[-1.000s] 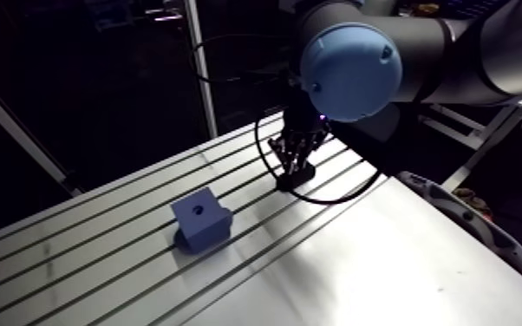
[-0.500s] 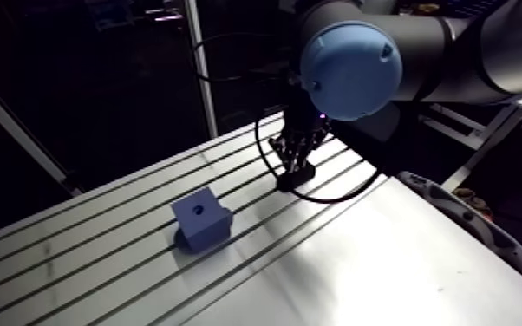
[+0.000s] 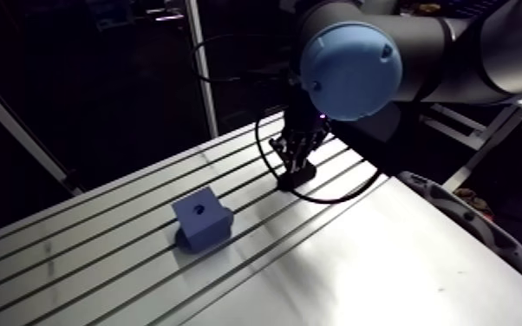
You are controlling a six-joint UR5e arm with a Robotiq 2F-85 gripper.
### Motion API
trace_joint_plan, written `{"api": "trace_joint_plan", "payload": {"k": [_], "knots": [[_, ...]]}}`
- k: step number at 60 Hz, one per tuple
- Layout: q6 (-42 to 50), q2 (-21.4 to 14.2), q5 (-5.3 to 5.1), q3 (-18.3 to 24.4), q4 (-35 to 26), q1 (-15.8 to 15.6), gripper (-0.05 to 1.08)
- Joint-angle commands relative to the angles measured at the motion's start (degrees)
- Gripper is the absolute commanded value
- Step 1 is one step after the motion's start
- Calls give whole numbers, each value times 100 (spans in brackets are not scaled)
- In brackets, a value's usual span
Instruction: Pick up the M10 bolt and insert it into the hex recess until seated.
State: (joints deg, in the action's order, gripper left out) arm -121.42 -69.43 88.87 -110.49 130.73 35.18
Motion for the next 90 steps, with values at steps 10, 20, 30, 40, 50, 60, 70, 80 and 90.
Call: {"api": "trace_joint_plan", "payload": {"k": [10, 20, 30, 40, 50, 60, 70, 80, 90], "knots": [[1, 31, 3, 5, 1, -10, 68], [-1, 39, 3, 23, 1, -10, 69], [-1, 39, 3, 32, 1, -10, 74], [1, 31, -23, 81, -7, -19, 75], [8, 22, -32, 135, -32, -63, 76], [39, -46, -49, 205, -75, -80, 76], [43, -157, -49, 352, -306, -114, 77], [43, -408, -57, 553, -751, -123, 77], [67, -639, -58, 794, -1191, -250, 78]]}}
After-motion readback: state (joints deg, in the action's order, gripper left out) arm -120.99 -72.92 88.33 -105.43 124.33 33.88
